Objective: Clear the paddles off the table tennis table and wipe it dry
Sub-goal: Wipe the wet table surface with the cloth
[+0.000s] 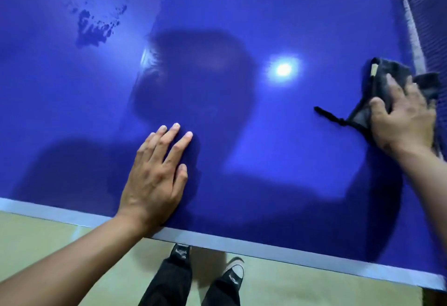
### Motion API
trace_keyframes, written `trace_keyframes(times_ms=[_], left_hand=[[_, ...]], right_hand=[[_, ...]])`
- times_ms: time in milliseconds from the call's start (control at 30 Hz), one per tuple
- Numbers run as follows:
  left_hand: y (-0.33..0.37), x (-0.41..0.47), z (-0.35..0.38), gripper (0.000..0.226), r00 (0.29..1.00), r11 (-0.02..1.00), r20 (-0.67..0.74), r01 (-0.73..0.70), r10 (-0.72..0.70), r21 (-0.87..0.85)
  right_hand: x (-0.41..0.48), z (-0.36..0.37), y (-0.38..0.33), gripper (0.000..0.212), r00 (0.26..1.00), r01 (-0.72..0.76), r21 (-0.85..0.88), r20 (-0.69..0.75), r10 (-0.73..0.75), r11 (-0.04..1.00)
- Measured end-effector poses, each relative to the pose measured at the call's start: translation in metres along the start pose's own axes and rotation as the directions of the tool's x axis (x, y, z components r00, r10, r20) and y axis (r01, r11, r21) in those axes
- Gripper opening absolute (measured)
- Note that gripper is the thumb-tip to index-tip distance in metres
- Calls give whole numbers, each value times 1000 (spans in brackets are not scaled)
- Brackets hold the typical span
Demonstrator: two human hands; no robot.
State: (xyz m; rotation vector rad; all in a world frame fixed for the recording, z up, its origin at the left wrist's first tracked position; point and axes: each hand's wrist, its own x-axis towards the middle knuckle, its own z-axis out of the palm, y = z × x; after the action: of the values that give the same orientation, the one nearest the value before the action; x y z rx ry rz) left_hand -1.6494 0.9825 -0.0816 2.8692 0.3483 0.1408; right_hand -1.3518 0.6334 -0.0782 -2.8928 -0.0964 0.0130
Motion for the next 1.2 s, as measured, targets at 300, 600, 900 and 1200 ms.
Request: trace_keyframes(times_ms=[300, 600, 900, 1200], left_hand=[[-1, -2, 0, 59, 1000, 996, -10, -20, 19, -87], [-28, -44, -20, 53, 994, 983, -103, 17, -36, -183], [-79, -134, -23, 60, 999, 996, -36, 19, -22, -85], [-65, -132, -13, 61, 994, 997, -84, 74, -74, -7]], right_hand=[[-4, -2, -14, 79, 998, -51, -12, 42, 51, 999], [-88, 49, -171, 58, 985, 170, -38, 20, -169, 985], [-203, 86, -342, 60, 837, 532, 66, 110, -536, 844], [-213, 81, -317, 58, 818, 538, 175, 127, -560, 825]])
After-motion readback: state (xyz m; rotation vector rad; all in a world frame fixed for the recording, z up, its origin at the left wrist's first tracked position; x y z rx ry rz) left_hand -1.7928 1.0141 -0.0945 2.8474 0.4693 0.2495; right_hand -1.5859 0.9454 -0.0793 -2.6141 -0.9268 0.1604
